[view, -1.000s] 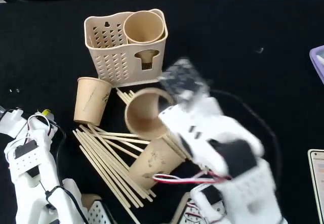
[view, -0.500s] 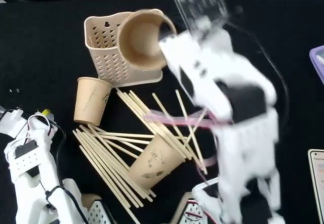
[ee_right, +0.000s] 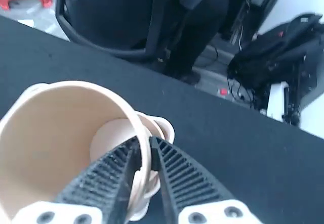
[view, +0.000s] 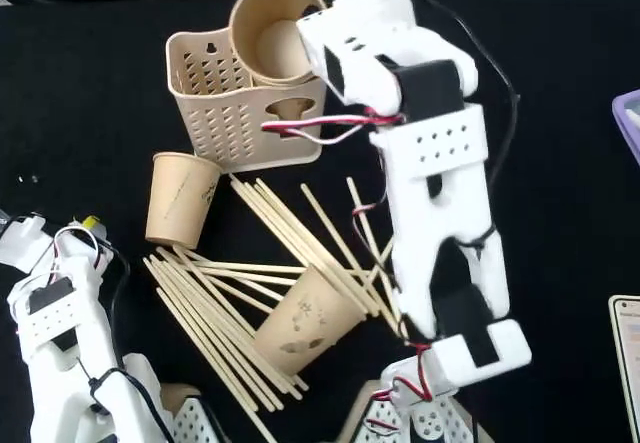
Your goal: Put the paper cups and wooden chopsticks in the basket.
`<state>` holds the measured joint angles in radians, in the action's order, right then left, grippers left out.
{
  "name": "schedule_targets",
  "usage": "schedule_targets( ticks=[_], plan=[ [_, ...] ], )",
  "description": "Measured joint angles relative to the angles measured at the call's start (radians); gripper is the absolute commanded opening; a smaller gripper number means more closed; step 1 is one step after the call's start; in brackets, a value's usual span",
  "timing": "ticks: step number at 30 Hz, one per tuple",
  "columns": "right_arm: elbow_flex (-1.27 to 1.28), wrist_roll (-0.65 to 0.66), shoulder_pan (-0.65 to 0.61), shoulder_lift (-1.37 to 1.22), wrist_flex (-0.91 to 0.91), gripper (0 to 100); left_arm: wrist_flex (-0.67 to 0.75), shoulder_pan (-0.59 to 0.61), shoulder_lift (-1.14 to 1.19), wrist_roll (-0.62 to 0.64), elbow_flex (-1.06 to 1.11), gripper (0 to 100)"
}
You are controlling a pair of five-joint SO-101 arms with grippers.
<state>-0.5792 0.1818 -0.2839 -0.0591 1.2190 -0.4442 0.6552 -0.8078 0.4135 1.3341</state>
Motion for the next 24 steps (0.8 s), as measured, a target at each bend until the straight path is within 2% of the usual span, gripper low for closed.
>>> schedule_targets(
  ticks=[5,9,11,19,24],
  plan=[
    [0.0,0.0,0.029,-0.049,0.0,3.0,0.0,0.0,0.0,0.0,0.0,22],
    [-0.002,-0.002,0.026,-0.064,0.023,22.4,0.0,0.0,0.0,0.0,0.0,22],
    [-0.003,-0.002,0.025,-0.064,0.049,27.9,0.0,0.0,0.0,0.0,0.0,22],
    [-0.003,-0.002,0.008,0.06,0.161,20.4,0.0,-0.006,0.0,0.0,0.0,22],
    [-0.003,0.023,0.005,0.19,0.374,20.4,0.0,-0.006,0.0,0.0,0.0,22]
  ],
)
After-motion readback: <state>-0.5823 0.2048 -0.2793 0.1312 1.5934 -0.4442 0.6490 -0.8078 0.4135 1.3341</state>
